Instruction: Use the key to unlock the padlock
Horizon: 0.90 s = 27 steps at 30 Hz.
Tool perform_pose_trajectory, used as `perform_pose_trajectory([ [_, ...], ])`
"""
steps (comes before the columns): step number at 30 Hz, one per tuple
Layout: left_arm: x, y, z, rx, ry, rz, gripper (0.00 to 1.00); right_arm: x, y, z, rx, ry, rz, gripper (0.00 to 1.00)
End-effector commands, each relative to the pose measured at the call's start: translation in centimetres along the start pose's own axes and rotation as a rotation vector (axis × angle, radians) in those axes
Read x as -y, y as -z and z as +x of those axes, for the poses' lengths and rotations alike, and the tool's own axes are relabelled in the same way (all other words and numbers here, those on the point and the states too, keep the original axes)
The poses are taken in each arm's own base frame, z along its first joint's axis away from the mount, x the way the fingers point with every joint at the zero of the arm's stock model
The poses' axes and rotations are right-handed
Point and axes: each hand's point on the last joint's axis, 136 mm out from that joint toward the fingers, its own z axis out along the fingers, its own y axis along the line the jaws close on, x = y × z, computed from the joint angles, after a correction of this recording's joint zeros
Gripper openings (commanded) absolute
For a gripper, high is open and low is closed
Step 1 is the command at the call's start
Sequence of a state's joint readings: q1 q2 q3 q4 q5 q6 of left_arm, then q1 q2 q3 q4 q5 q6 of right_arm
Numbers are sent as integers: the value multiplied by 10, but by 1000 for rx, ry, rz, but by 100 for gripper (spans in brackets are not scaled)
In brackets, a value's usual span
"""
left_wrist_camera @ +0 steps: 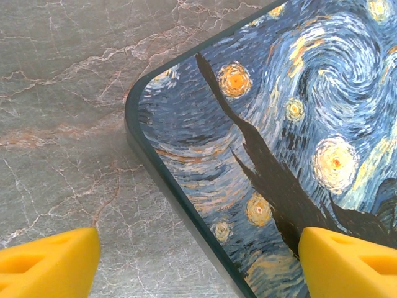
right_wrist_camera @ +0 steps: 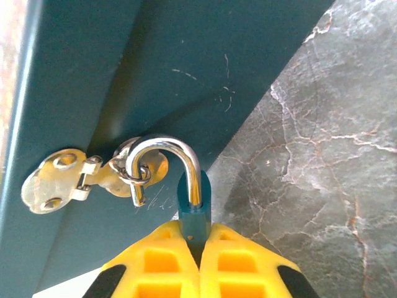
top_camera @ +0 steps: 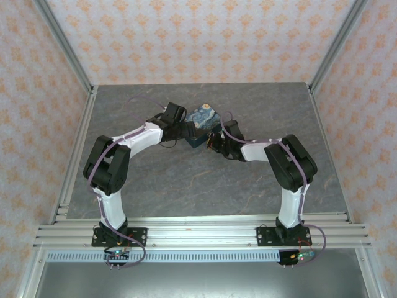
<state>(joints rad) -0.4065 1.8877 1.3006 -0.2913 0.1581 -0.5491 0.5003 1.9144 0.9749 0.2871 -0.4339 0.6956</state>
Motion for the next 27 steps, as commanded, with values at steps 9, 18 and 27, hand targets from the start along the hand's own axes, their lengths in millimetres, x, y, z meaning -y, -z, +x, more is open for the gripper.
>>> perform_pose_trajectory([
  [9,-54,-29,78,-253,-34,-190,81,-1,-7,-39,94,-60,-16,0],
  [18,-55,-33,81,-271,-33,-190,79,2,0,-71,93,-86,-62,0],
  [27,-52,-33,79,-269,-32,-179,78,15,11,-87,33,-49,-16,0],
])
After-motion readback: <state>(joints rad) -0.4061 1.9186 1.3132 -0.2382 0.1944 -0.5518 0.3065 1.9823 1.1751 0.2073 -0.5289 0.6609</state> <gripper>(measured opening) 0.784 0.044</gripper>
